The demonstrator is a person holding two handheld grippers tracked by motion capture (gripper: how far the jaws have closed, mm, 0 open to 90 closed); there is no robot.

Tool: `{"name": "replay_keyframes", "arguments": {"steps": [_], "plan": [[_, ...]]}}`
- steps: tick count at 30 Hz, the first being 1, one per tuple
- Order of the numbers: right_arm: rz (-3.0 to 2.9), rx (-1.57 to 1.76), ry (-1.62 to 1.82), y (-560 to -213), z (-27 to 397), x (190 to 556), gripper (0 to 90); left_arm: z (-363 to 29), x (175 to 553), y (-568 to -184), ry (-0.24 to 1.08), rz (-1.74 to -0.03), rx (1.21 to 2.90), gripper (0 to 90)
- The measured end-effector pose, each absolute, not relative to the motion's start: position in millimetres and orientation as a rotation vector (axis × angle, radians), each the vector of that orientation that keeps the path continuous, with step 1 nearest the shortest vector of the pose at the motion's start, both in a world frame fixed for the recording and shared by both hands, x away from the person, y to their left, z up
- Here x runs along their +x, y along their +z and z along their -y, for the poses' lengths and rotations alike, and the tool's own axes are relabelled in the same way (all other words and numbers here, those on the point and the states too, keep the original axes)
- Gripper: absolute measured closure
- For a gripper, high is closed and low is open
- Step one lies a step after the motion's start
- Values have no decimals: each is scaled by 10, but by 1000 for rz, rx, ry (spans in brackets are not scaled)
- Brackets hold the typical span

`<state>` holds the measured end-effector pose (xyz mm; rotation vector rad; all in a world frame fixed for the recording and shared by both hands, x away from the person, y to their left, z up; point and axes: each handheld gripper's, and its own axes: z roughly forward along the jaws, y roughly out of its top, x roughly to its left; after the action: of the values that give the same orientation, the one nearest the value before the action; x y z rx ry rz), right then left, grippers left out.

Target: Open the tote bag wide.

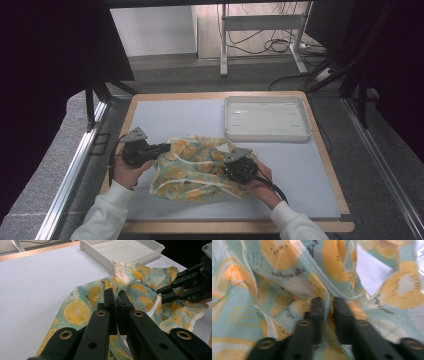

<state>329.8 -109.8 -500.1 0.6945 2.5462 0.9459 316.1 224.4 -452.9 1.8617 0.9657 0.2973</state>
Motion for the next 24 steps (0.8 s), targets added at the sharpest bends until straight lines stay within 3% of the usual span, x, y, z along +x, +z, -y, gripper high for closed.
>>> {"name": "replay_keyframes", "arguments": {"steps": [3, 24], "plan": [[-2532, 695, 982, -4973, 1120, 3301, 887, -2242, 3161, -4531, 298, -966, 1862, 897], [-2343, 680, 1247, -4512, 1056, 3427, 891, -2235, 3185, -4567, 310, -990, 1855, 890]]}}
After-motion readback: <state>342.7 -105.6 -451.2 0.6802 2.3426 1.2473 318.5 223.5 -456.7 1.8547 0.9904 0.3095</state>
